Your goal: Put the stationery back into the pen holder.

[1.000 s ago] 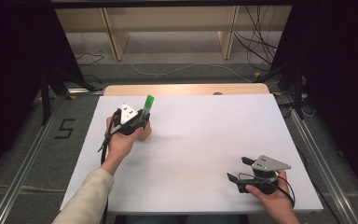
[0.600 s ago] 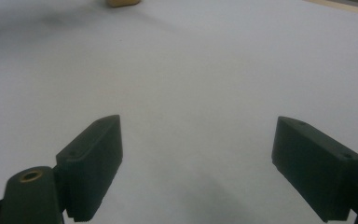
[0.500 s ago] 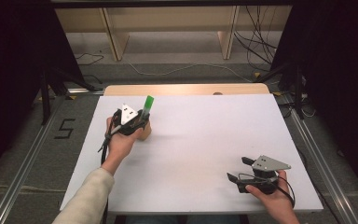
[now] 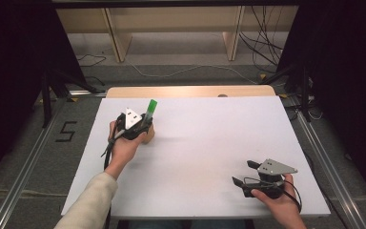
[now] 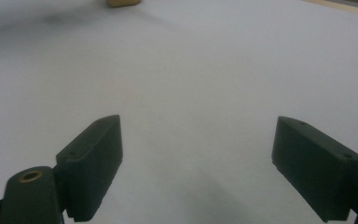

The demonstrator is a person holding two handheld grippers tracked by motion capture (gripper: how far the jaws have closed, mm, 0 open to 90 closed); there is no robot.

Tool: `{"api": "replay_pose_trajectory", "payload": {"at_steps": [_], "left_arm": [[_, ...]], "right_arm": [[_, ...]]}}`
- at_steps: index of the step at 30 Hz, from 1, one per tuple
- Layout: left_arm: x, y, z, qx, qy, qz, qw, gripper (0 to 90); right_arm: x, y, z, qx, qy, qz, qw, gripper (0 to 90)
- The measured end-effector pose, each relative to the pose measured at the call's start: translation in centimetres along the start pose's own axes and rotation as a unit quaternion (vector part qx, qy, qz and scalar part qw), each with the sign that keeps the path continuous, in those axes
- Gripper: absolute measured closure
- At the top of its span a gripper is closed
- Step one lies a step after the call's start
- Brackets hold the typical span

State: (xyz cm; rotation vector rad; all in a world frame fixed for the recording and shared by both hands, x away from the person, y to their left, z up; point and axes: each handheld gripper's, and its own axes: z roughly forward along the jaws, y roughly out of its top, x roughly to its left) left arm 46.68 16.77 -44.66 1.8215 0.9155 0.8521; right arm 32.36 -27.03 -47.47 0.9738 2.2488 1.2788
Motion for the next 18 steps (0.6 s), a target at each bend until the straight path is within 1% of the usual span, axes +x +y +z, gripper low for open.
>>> {"api": "replay_pose_trajectory", "payload": {"at_steps": [12,18], "left_arm": [[-0.15,-0.38,0.21,0.007,0.002,0.004,1.0000,66.1],[-0.11,-0.56,0.26,0.010,0.003,0.002,0.9999,65.9]], "right_arm": [[0.00,0.01,-0.03,0.001,-0.001,0.000,1.0000,17.0],[-0.01,0.01,-0.03,0.001,-0.001,0.000,1.0000,17.0]]}}
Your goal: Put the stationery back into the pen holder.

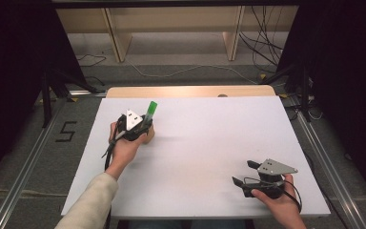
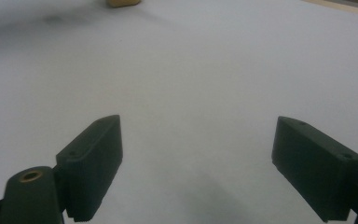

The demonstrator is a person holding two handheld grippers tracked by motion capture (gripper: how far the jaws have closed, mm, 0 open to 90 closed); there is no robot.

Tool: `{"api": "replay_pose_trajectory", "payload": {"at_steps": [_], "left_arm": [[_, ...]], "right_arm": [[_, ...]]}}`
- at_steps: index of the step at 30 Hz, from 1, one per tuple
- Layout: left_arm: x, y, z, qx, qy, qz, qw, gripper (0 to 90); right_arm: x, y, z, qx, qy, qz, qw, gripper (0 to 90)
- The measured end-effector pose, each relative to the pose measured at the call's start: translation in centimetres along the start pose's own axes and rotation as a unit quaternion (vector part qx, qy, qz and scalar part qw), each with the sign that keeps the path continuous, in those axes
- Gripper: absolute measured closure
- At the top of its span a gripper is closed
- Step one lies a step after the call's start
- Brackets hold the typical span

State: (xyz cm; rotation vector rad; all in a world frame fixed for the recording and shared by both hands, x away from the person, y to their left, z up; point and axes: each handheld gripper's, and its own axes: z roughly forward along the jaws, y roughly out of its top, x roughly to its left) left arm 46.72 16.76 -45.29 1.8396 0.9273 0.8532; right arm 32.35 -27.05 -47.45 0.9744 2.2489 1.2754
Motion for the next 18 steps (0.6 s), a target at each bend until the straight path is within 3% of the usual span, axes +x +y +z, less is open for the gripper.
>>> {"api": "replay_pose_trajectory", "payload": {"at_steps": [12,18], "left_arm": [[-0.1,0.1,-0.2,-0.003,0.007,-0.002,1.0000,58.5],[-0.2,0.6,-1.0,-0.010,0.011,-0.019,0.9997,51.1]], "right_arm": [[0.0,0.0,0.0,-0.001,0.000,0.000,1.0000,17.0],[0.0,0.0,0.0,-0.001,0.001,0.000,1.0000,17.0]]}}
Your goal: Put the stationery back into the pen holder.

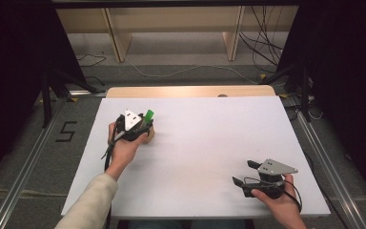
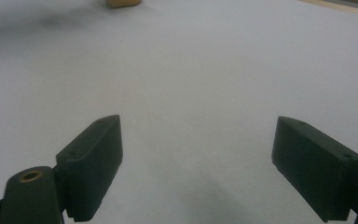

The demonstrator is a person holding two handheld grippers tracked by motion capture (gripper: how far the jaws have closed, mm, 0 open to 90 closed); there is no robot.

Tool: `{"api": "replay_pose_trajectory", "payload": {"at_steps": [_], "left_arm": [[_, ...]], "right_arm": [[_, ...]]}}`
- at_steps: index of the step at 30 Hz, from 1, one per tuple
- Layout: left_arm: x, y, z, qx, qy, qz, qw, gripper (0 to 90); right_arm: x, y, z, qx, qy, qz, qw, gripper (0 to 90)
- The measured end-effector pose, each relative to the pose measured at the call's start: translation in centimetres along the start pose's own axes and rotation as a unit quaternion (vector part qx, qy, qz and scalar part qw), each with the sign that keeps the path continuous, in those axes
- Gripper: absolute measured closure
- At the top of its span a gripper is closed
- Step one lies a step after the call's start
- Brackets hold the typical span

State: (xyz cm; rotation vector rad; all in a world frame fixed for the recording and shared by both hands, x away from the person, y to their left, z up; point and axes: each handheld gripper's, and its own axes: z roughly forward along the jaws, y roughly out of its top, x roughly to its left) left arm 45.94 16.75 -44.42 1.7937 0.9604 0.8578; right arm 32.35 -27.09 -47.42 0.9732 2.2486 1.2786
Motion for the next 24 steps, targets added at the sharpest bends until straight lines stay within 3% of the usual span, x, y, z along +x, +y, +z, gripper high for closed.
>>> {"api": "replay_pose_trajectory", "payload": {"at_steps": [6,12,24], "left_arm": [[0.0,0.4,-1.2,0.007,-0.007,-0.018,0.9998,42.3],[-0.5,0.6,-2.5,0.017,-0.031,-0.030,0.9989,33.4],[-1.8,0.4,-4.5,0.025,-0.068,-0.037,0.9967,30.6]], "right_arm": [[0.0,0.0,0.0,0.000,-0.001,0.000,1.0000,17.0],[0.0,0.0,0.0,-0.002,-0.001,0.000,1.0000,17.0],[0.0,0.0,0.0,-0.003,0.000,0.001,1.0000,17.0]]}}
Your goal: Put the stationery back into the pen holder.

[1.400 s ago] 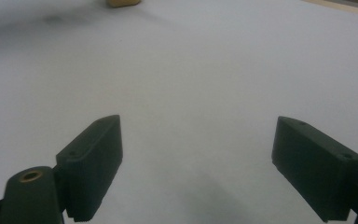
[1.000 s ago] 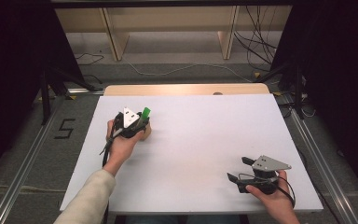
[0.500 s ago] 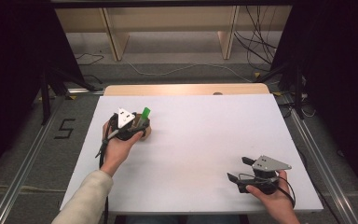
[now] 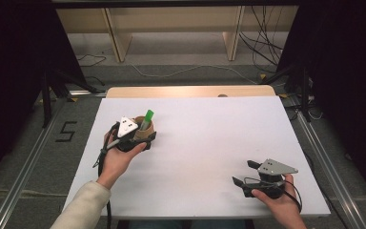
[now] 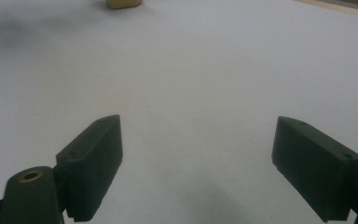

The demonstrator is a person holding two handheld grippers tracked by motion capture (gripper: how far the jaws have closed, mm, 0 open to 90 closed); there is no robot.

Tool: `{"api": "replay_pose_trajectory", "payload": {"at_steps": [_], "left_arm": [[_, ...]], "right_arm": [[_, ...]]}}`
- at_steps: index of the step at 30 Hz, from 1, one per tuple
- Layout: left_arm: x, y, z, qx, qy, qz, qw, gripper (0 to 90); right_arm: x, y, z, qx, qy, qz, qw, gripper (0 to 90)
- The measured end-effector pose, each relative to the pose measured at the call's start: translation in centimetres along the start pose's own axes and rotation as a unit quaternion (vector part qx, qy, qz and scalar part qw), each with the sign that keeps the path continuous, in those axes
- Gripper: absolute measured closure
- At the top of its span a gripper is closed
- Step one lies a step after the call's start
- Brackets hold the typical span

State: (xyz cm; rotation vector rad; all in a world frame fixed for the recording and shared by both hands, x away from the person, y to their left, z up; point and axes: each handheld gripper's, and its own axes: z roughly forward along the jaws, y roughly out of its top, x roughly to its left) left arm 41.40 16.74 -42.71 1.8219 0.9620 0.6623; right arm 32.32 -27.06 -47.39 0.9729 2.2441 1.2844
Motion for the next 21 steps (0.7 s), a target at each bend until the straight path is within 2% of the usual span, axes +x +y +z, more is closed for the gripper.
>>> {"api": "replay_pose_trajectory", "payload": {"at_steps": [5,13,17,21], "left_arm": [[-0.6,-1.1,-1.1,0.005,-0.013,-0.001,0.9999,30.5],[-2.0,-4.4,-3.3,0.018,-0.026,0.007,0.9995,30.2],[-2.7,-6.0,-4.1,0.034,-0.034,0.010,0.9988,30.2],[-3.3,-6.8,-4.2,0.051,-0.046,0.012,0.9976,30.1]], "right_arm": [[0.0,0.0,0.0,-0.001,0.001,-0.002,1.0000,17.0],[0.0,0.0,0.0,0.001,0.001,-0.002,1.0000,17.0],[0.0,0.0,0.1,0.002,0.001,-0.002,1.0000,17.0],[0.0,0.1,0.2,0.001,0.002,-0.002,1.0000,17.0]]}}
